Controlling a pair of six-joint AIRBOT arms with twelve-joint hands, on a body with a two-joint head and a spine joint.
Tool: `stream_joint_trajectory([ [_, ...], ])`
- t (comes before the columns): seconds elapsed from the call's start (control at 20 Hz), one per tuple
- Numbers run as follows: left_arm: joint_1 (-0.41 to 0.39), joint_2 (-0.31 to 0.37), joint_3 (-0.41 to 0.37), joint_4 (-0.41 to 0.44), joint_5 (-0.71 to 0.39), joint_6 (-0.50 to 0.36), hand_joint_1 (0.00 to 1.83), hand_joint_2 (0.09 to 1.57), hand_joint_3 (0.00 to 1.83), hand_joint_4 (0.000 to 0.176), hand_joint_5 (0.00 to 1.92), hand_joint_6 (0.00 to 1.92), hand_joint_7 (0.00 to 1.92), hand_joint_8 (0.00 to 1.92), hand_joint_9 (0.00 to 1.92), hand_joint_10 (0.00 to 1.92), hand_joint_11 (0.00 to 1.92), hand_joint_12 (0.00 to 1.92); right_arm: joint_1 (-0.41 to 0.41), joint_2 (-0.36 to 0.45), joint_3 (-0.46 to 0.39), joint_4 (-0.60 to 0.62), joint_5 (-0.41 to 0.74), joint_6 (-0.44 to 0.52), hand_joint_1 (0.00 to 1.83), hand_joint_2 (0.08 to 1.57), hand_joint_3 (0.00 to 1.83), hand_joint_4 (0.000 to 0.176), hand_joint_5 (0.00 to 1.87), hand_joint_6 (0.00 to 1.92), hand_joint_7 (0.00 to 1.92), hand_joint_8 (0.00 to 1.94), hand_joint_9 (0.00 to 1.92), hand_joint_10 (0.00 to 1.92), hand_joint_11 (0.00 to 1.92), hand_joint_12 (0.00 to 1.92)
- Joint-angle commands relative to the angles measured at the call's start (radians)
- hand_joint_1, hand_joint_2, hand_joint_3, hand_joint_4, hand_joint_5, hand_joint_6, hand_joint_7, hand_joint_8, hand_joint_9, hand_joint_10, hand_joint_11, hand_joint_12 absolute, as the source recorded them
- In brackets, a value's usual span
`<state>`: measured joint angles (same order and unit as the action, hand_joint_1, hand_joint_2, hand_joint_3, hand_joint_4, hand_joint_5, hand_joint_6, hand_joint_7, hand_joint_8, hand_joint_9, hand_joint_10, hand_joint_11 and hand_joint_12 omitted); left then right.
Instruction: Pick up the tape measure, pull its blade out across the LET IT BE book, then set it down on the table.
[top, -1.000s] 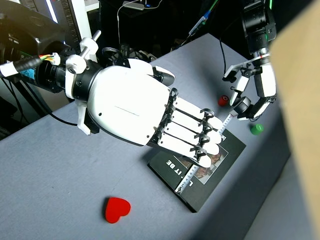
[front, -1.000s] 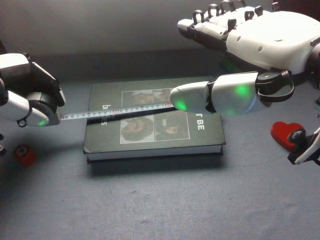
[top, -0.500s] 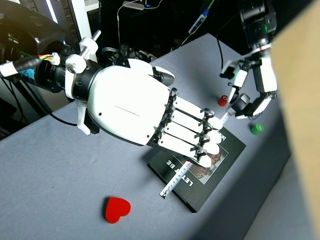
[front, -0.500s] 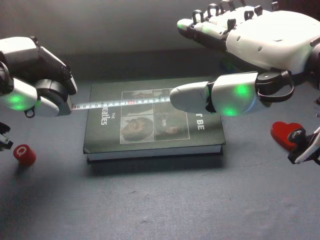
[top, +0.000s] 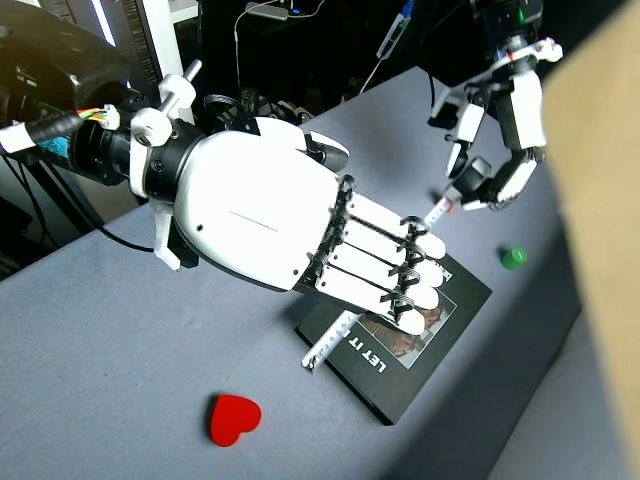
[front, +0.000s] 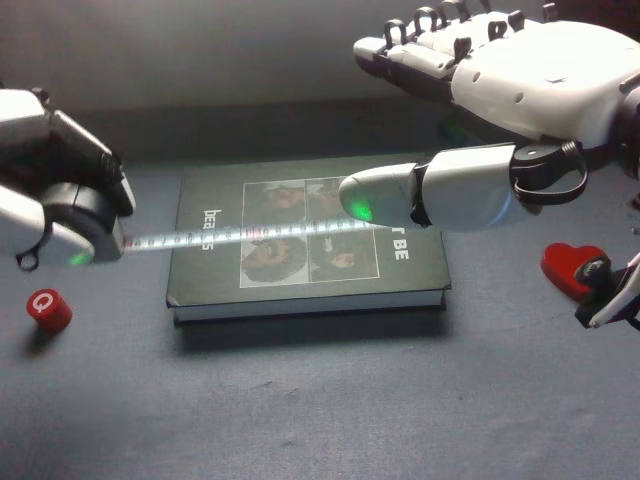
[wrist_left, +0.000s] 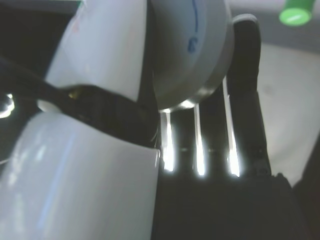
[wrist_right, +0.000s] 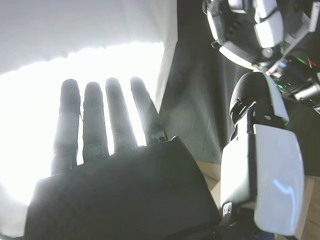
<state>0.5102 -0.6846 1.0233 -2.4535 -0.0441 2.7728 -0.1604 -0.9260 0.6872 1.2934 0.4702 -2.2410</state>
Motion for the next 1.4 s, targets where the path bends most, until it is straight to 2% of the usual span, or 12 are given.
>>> stream_joint_trajectory([
  [0.0,0.001,0.015,-0.007,-0.007,0.062,-0.007,1.37,1.14,0.00,0.000,0.89,0.93,0.93,1.12,0.84,1.38,0.74,1.38,0.005,0.003,-0.004,-0.045,0.039,0.005,0.00,1.03,0.00,0.018,0.00,0.00,0.00,0.00,0.00,0.00,0.00,0.24],
  [0.2,0.067,0.052,-0.043,0.003,0.097,-0.007,1.37,1.14,0.00,0.000,0.89,0.93,0.93,1.12,0.83,1.40,0.73,1.39,0.005,0.003,-0.005,-0.046,0.039,0.005,0.00,1.03,0.00,0.017,0.00,0.00,0.00,0.00,0.00,0.00,0.00,0.21],
  [0.45,0.124,0.049,-0.067,-0.024,0.111,-0.007,1.37,1.14,0.00,0.000,0.92,0.90,0.94,1.10,0.83,1.38,0.73,1.38,0.002,0.003,-0.007,-0.048,0.038,0.005,0.00,1.03,0.00,0.016,0.00,0.00,0.00,0.00,0.00,0.00,0.00,0.21],
  [0.9,0.156,-0.045,-0.067,-0.057,0.067,0.012,1.37,1.13,0.00,0.000,0.92,0.88,0.95,1.09,0.85,1.37,0.73,1.35,-0.004,0.001,-0.014,-0.059,0.038,0.005,0.00,1.03,0.00,0.016,0.00,0.00,0.00,0.00,0.00,0.00,0.00,0.26],
  [1.35,0.179,-0.133,0.013,-0.082,0.061,0.013,1.37,1.13,0.00,0.000,0.92,0.88,0.94,1.09,0.87,1.35,0.76,1.34,-0.009,-0.002,-0.015,-0.074,0.044,0.005,0.00,1.03,0.00,0.016,0.00,0.00,0.00,0.00,0.00,0.00,0.00,0.27],
])
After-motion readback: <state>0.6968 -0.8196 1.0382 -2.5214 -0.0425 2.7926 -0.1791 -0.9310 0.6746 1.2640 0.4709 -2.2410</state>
